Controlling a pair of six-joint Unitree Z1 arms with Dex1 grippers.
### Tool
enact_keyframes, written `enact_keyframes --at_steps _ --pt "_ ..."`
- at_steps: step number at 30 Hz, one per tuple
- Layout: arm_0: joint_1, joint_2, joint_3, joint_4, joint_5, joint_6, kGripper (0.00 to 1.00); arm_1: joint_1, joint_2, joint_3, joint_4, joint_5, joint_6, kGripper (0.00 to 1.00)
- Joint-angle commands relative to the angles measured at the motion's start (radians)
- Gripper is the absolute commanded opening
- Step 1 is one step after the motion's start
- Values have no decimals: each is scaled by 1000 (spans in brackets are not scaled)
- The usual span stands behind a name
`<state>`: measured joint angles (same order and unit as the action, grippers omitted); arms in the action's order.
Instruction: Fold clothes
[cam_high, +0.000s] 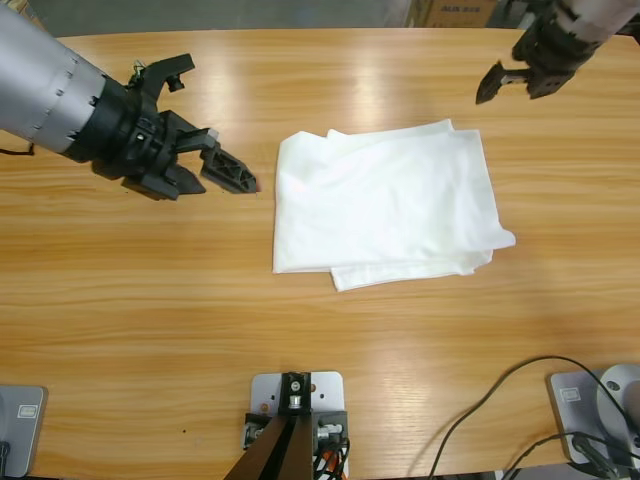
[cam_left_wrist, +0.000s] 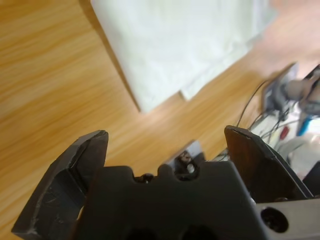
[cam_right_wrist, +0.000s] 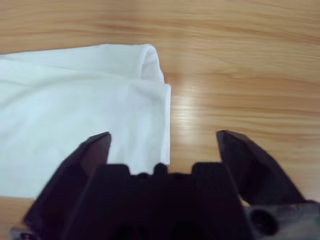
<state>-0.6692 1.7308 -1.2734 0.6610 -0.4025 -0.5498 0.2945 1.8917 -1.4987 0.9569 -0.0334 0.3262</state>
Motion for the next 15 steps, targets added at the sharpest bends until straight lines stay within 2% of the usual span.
enact_keyframes --at_steps 1,9,15 --pt "95 43 272 -414 -154 -131 912 29 -81 29 59 25 -25 1000" --pt "108 192 506 -925 -240 -326 910 34 -133 27 105 32 -36 1000" --pt "100 281 531 -1030 -242 -393 908 37 -154 29 127 33 -42 1000"
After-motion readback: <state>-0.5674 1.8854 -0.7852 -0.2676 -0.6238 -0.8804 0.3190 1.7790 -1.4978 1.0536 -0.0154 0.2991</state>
